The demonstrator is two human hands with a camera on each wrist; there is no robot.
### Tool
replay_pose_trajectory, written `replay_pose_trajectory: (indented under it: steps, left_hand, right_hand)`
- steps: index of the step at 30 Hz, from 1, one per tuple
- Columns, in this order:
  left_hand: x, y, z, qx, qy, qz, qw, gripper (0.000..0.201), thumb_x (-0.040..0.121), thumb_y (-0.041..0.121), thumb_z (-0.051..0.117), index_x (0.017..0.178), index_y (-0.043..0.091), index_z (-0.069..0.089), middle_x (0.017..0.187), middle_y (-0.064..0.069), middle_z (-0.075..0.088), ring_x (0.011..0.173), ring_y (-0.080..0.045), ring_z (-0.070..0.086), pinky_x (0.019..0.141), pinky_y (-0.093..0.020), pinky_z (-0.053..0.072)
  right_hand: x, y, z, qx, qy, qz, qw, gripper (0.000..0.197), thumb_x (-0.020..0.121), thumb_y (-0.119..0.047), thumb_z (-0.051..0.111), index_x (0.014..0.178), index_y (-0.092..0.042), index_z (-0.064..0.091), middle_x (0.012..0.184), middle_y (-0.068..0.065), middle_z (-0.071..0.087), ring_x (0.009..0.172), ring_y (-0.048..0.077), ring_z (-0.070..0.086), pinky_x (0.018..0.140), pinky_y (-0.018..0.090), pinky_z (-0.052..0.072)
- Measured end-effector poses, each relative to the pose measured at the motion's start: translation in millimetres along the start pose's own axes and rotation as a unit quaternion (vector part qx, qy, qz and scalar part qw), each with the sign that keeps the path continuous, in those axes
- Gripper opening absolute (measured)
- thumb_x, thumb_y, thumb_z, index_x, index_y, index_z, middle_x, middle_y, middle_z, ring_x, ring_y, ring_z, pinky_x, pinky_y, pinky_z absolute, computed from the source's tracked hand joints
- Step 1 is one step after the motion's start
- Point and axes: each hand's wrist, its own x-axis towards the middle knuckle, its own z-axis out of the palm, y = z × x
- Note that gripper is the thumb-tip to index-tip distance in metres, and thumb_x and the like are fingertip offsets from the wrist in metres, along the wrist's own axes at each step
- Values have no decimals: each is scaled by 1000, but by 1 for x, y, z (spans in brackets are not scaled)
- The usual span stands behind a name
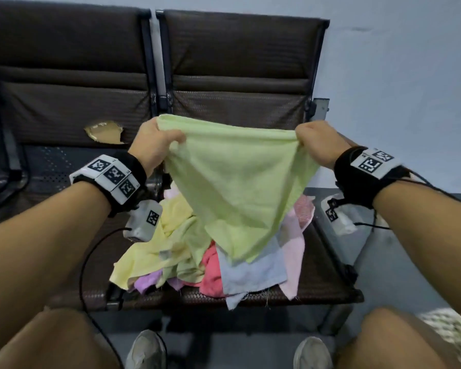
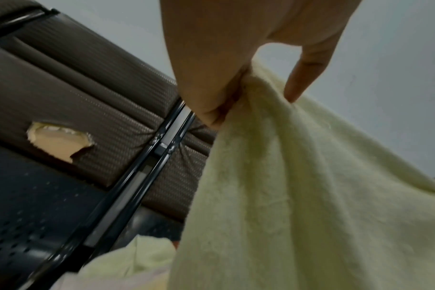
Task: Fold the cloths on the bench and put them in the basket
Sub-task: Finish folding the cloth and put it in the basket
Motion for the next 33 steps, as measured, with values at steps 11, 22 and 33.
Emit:
replay_pose_trajectory:
  steps: [11,22,33]
  left_hand:
    - [19,48,-6,-6,1,20,1000,26,86,33,76,99,11,75,101,-13,76,81,-20,72,69,-32,58]
    - [20,50,58,6,148,-12,989,47,76,48,61,72,1,64,71,-13,56,69,-20,52,67,-39,49]
    - [-55,56,121,73,-123,68,987,43,94,33,63,75,-7,66,66,-22,56,59,-17,53,55,-33,47]
  right_hand:
    - [1,-28,-58,60,-7,-11,998,72,86,-68,54,89,3,66,78,10,66,71,24,62,75,38,51]
    - [5,-46,-25,140,19,184,973,51,97,-44,55,111,4,64,108,15,70,102,34,67,97,46,53]
    - [-19,-75,4,284,-97,181,937,27,91,-21,68,99,5,67,92,23,68,79,30,67,67,35,53]
